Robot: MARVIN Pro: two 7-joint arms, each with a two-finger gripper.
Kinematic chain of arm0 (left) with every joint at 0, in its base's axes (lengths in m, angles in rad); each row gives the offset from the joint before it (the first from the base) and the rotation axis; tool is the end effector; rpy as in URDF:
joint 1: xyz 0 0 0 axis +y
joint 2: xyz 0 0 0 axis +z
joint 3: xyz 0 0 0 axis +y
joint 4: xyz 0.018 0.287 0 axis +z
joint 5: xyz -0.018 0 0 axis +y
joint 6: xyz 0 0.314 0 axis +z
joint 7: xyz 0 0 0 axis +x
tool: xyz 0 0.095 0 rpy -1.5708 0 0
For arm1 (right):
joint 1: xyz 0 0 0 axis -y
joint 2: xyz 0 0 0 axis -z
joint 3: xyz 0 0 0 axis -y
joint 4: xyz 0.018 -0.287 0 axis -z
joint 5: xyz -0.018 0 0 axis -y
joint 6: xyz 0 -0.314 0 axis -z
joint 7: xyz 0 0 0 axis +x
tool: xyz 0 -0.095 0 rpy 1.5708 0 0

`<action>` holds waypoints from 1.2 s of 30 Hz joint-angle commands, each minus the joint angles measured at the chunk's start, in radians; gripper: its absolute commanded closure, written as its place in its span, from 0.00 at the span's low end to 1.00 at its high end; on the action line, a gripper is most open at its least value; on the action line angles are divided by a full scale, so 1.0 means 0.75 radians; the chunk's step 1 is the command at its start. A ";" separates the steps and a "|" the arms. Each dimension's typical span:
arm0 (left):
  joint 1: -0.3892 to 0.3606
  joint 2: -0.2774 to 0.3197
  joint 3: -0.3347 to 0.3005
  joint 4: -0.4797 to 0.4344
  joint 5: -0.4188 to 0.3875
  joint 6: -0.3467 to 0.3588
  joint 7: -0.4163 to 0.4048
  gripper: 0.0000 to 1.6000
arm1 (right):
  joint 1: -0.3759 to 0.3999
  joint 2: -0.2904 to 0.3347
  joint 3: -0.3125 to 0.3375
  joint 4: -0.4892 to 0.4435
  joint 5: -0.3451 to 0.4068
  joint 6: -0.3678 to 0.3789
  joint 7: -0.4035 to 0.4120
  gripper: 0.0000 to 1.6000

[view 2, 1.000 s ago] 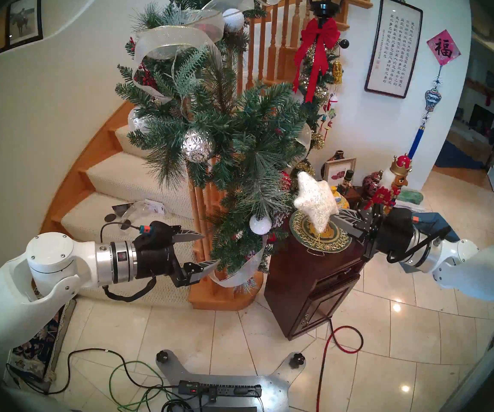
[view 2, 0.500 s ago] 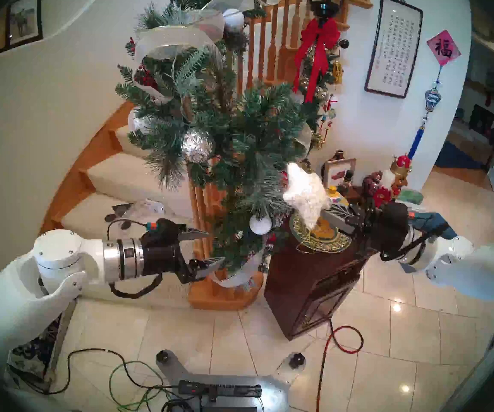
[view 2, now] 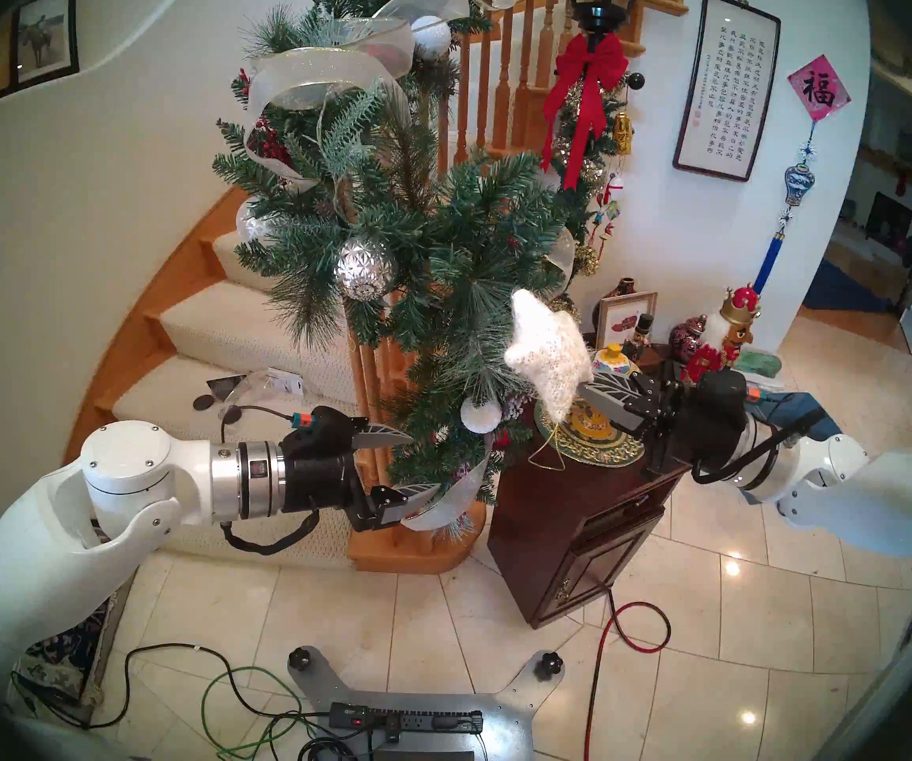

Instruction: Hang the ornament onto the Christmas-tree-style decoration

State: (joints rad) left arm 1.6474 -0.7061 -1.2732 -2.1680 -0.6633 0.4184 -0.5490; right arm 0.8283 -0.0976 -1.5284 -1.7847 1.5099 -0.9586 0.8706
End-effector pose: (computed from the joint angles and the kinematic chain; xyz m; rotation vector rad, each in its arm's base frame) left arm 0.2997 -0.0419 -0.1958 1.8020 -1.1096 1.2625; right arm 0.3049 -0.1500 -0.1777 -1.2964 -1.0262 -1.7547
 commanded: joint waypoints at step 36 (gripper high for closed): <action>-0.312 -0.253 0.223 0.042 0.010 0.095 -0.084 0.00 | 0.244 -0.015 -0.233 -0.039 0.047 -0.002 0.096 1.00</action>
State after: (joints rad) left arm 1.4529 -0.8653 -1.0956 -2.1344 -0.6193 0.4763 -0.5916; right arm 0.9613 -0.0979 -1.6947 -1.8134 1.5396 -0.9586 0.8704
